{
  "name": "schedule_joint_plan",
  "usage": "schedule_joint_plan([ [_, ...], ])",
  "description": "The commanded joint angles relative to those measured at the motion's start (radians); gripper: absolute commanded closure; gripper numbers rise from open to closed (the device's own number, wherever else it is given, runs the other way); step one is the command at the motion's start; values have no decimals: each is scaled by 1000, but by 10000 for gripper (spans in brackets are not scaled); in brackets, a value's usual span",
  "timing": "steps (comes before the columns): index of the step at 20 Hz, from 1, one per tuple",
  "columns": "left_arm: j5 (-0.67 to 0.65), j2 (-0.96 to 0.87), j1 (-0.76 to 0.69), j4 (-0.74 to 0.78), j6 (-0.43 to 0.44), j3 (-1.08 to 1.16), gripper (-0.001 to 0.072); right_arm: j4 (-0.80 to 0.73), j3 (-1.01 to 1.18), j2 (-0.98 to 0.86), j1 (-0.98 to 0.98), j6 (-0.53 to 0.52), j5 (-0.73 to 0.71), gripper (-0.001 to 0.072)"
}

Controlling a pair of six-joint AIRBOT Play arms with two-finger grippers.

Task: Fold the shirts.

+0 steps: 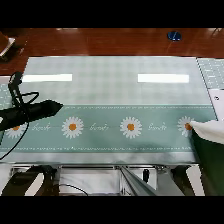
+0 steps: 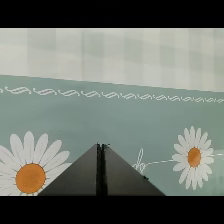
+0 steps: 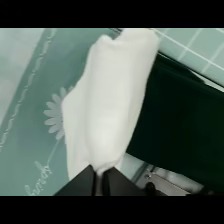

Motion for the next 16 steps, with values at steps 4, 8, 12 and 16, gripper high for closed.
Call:
schedule_joint_plan([
  [4,7,-2,-1,0,3,0,690,-209,-211,171,-156,-75,10,688],
  [8,6,-5,-1,0,5,0,690,-253,-363,228,-156,-80,10,343],
  [12,7,-16,0,0,23,0,690,-231,-376,224,-156,-90,-43,304],
  [16,9,-49,56,30,138,77,690,109,-322,161,-156,-121,-206,688],
])
